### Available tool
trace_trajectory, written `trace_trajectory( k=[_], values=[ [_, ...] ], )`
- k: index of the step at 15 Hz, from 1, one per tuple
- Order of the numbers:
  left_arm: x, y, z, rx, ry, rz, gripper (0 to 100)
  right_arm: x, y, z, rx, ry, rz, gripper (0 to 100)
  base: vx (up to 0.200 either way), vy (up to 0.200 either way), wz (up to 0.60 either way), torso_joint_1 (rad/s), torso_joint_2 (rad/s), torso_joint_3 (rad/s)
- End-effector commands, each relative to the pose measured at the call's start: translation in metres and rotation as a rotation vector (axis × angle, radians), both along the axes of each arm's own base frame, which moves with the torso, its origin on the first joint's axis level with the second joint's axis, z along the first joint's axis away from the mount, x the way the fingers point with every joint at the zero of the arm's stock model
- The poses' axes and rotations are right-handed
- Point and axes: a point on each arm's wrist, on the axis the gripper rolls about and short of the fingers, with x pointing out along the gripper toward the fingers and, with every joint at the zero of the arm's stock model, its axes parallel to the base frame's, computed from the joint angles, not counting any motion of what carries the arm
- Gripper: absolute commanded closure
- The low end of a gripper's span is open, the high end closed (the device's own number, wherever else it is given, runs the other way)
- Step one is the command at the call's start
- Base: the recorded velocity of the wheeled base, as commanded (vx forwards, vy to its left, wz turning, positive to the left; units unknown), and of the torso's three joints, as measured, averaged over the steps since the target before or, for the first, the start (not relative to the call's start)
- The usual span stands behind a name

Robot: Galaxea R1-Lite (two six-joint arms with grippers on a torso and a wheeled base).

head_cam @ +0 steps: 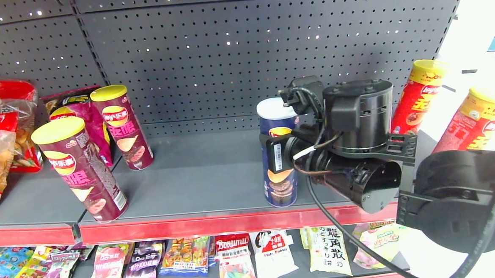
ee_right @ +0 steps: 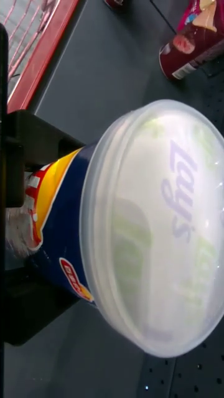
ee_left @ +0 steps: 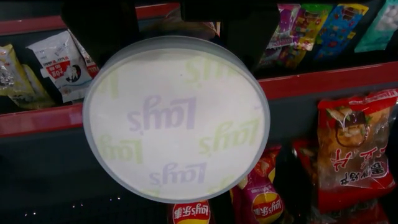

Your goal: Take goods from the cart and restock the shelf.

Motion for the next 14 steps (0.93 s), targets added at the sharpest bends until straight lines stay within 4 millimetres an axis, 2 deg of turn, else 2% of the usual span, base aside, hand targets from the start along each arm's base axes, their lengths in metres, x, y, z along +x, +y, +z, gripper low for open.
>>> trace_trajectory(
  k=[1,2,14],
  values=[
    [0.000,0.000,0.000,0.000,0.001,0.001,100,-0.002,0.002,-0.001,-0.005,0.003,0.002,100,0.000,0.000,0.00,0.000,0.00,0.000],
    [0.000,0.000,0.000,0.000,0.003,-0.002,100,-0.003,0.001,-0.003,-0.022,-0.003,-0.048,100,0.000,0.000,0.00,0.000,0.00,0.000],
    [0.000,0.000,-0.002,0.000,0.003,-0.001,100,-0.016,0.006,-0.003,-0.048,-0.013,-0.058,100,0.000,0.000,0.00,0.000,0.00,0.000]
  ],
)
